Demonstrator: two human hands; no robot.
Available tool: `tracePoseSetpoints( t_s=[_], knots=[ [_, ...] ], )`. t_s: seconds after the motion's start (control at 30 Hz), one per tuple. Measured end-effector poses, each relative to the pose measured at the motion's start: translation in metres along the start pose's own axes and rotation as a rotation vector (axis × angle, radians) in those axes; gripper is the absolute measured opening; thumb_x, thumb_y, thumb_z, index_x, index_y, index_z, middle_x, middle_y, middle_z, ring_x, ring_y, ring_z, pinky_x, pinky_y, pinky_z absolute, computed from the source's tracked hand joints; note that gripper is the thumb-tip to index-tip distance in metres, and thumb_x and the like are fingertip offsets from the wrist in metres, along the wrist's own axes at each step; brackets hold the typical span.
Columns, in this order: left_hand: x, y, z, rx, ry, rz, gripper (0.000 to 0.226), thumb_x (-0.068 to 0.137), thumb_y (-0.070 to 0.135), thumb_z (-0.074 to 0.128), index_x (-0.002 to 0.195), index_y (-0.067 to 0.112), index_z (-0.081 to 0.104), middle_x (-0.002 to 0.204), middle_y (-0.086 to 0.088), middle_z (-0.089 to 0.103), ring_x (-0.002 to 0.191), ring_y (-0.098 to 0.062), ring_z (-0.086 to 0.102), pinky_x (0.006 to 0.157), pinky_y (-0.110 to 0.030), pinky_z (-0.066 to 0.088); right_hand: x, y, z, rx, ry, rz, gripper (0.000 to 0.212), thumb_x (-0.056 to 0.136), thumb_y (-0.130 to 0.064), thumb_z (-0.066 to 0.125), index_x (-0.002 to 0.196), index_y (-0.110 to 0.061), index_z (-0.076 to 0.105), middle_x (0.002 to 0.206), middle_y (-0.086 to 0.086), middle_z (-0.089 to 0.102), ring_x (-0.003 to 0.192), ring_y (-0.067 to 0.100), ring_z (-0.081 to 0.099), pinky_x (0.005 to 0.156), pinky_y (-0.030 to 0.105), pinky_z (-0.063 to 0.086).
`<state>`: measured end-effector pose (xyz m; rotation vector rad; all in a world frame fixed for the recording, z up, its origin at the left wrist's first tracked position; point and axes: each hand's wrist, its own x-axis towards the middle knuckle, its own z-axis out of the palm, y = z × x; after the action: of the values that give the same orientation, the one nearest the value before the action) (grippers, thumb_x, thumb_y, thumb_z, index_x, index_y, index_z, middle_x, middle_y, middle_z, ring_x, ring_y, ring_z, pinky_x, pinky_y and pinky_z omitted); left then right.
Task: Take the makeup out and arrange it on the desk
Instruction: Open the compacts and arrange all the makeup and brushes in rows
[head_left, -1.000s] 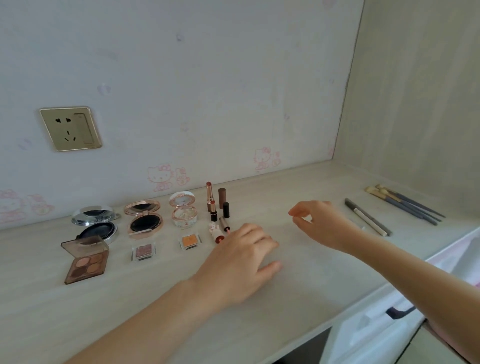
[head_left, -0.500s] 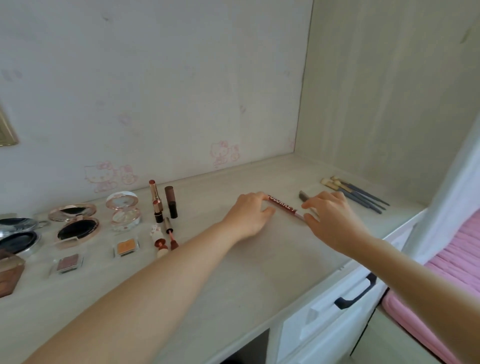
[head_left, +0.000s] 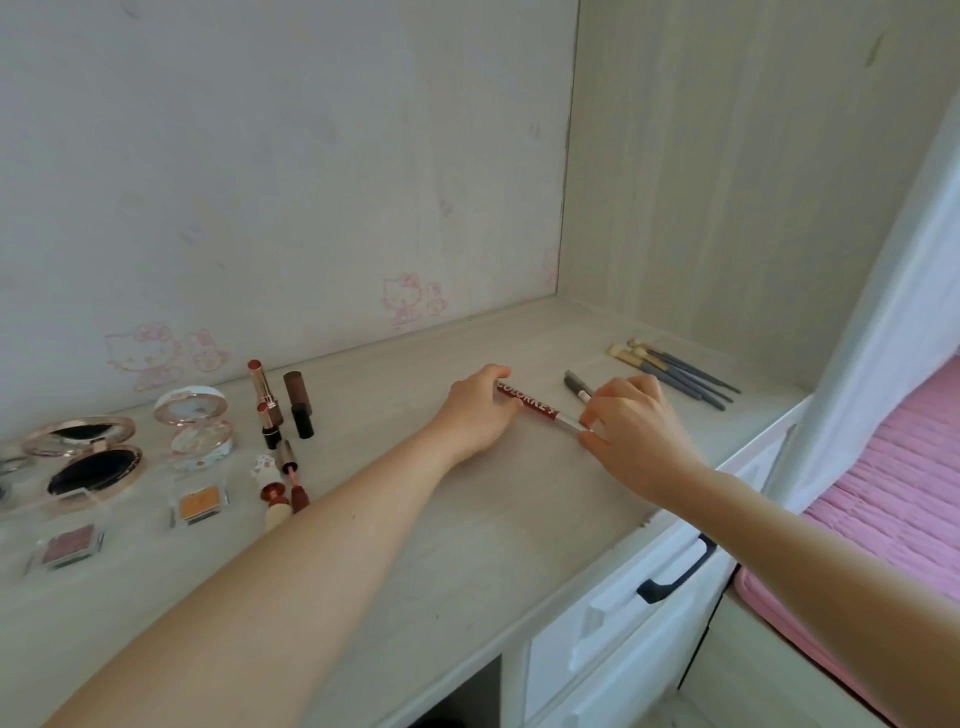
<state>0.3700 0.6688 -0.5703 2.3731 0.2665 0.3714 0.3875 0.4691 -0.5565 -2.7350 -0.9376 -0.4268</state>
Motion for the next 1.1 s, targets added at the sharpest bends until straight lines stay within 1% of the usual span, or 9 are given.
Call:
tracePoseSetpoints(
  t_s=[0.1, 0.2, 0.23, 0.4, 0.57, 0.7, 0.8, 0.97, 1.1],
  knots=[
    [-0.007, 0.004, -0.009, -0.131, 0.096, -0.016, 0.045, 0.087, 0.013, 0.060, 0.131, 0.015, 0.052, 0.132, -0.006, 0.054, 0.119, -0.023, 0.054, 0.100, -0.023, 0.039, -0.001, -0.006, -0.003, 0.051, 0.055, -0.003, 0.024, 0.092, -0.034, 0.054, 0.110, -0.021, 0.065, 0.120, -0.004, 0.056, 0.118, 0.022, 0.036, 0.100, 0.031, 0.033],
    [-0.012, 0.010, -0.023, -0.601, 0.235, -0.175, 0.028, 0.086, 0.005, 0.062, 0.113, 0.009, 0.058, 0.111, -0.014, 0.060, 0.086, -0.027, 0.066, 0.089, -0.041, 0.054, -0.001, -0.014, -0.009, 0.130, 0.107, -0.003, 0.022, 0.090, -0.027, 0.058, 0.109, -0.019, 0.065, 0.113, -0.003, 0.058, 0.112, 0.022, 0.040, 0.092, 0.027, 0.032],
    [-0.015, 0.012, -0.029, -0.726, 0.269, -0.219, 0.023, 0.087, 0.001, 0.061, 0.110, 0.005, 0.057, 0.101, -0.015, 0.061, 0.076, -0.025, 0.065, 0.083, -0.041, 0.057, 0.000, -0.017, -0.011, 0.170, 0.130, -0.003, 0.020, 0.089, -0.025, 0.060, 0.108, -0.019, 0.065, 0.109, -0.003, 0.059, 0.109, 0.022, 0.042, 0.087, 0.025, 0.031],
    [-0.043, 0.017, -0.069, -0.975, 0.266, -0.250, 0.008, 0.087, -0.003, 0.062, 0.092, 0.002, 0.061, 0.079, -0.011, 0.062, 0.064, -0.018, 0.063, 0.065, -0.025, 0.057, 0.001, -0.038, -0.027, 0.428, 0.189, 0.042, 0.015, 0.091, -0.022, 0.058, 0.106, -0.019, 0.062, 0.096, -0.009, 0.059, 0.099, 0.015, 0.042, 0.070, 0.023, 0.029],
    [-0.076, 0.007, -0.110, -0.973, 0.219, -0.239, 0.006, 0.085, 0.007, 0.068, 0.088, 0.004, 0.063, 0.078, -0.007, 0.064, 0.063, -0.015, 0.065, 0.060, -0.023, 0.054, 0.001, -0.072, -0.038, 0.686, 0.171, 0.123, 0.011, 0.094, -0.028, 0.053, 0.092, -0.025, 0.063, 0.093, -0.006, 0.067, 0.085, 0.017, 0.058, 0.069, 0.030, 0.047],
    [-0.107, -0.005, -0.139, -1.007, 0.208, -0.255, 0.006, 0.085, 0.008, 0.068, 0.086, 0.004, 0.064, 0.075, -0.005, 0.062, 0.061, -0.012, 0.063, 0.059, -0.021, 0.055, -0.004, -0.106, -0.044, 0.802, 0.128, 0.116, 0.021, 0.096, -0.028, 0.049, 0.086, -0.020, 0.065, 0.082, -0.011, 0.067, 0.054, -0.001, 0.049, 0.043, 0.010, 0.034],
    [-0.129, -0.018, -0.158, -0.960, 0.218, -0.264, 0.012, 0.085, 0.007, 0.069, 0.094, 0.001, 0.066, 0.076, -0.005, 0.063, 0.065, -0.011, 0.062, 0.064, -0.021, 0.056, -0.006, -0.130, -0.044, 0.873, 0.081, 0.098, 0.028, 0.097, -0.029, 0.047, 0.085, -0.015, 0.067, 0.076, -0.009, 0.067, 0.041, -0.003, 0.042, 0.038, 0.010, 0.029],
    [-0.168, -0.036, -0.192, -0.906, 0.210, -0.251, 0.021, 0.081, 0.000, 0.069, 0.102, 0.001, 0.068, 0.080, -0.004, 0.066, 0.070, -0.012, 0.062, 0.075, -0.025, 0.055, -0.008, -0.176, -0.037, 0.992, -0.017, 0.101, 0.035, 0.098, -0.034, 0.045, 0.078, -0.017, 0.069, 0.069, -0.009, 0.068, 0.068, 0.010, 0.055, 0.062, 0.022, 0.041],
    [-0.200, -0.052, -0.209, -0.678, 0.240, -0.211, 0.019, 0.078, -0.001, 0.072, 0.094, 0.008, 0.071, 0.081, -0.001, 0.067, 0.073, -0.013, 0.063, 0.078, -0.027, 0.055, -0.009, -0.209, -0.026, 1.025, -0.091, 0.081, 0.040, 0.099, -0.036, 0.044, 0.075, -0.017, 0.069, 0.068, -0.007, 0.069, 0.069, 0.008, 0.055, 0.065, 0.023, 0.041]
  ],
)
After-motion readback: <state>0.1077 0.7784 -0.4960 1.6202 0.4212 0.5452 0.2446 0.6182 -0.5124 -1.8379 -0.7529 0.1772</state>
